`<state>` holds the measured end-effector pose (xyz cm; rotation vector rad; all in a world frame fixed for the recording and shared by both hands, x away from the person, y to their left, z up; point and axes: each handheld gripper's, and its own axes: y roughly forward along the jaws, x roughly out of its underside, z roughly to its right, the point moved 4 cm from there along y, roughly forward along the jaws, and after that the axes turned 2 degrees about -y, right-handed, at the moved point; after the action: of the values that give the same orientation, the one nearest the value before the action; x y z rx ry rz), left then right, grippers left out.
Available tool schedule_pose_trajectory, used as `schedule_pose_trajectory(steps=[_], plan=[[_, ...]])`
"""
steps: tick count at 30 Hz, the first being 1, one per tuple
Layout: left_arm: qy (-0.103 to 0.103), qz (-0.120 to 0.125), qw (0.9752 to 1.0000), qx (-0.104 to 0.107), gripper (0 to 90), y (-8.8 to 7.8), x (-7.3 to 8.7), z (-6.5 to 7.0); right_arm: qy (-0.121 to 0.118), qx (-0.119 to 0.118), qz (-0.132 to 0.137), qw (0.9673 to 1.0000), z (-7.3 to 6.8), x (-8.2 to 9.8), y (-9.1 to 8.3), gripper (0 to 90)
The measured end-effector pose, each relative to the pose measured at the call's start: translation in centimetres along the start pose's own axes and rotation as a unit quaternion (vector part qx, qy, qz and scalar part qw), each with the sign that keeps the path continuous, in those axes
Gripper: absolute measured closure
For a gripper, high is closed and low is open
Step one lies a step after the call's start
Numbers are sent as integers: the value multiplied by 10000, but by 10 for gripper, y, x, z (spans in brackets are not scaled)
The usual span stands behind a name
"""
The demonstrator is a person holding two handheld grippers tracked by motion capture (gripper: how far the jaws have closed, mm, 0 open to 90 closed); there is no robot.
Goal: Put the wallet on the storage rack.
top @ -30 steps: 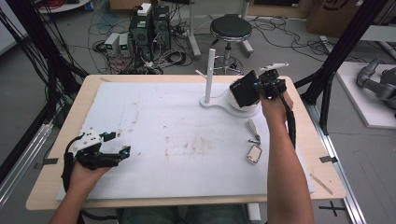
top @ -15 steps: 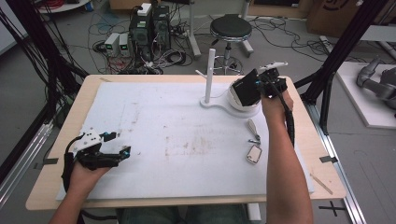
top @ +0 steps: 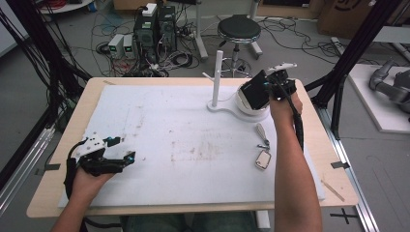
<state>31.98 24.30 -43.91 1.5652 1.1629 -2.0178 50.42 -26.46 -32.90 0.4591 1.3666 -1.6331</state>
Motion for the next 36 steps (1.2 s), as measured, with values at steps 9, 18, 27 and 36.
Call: schedule_pose_trajectory(steps=[9, 18, 27, 36], plan=[[11, 6, 10000, -1, 161, 0, -1, 0, -79, 61, -10, 10000, -5, 2, 3, 859], [7, -4, 10000, 1, 161, 0, 0, 0, -77, 131, 82, 9999, -5, 0, 5, 860], [16, -6, 10000, 27, 161, 0, 0, 1, -49, 177, 153, 9997, -2, -1, 9, 860], [26, -16, 10000, 50, 161, 1, 0, 2, -295, 257, 282, 9988, -1, -3, 13, 860]])
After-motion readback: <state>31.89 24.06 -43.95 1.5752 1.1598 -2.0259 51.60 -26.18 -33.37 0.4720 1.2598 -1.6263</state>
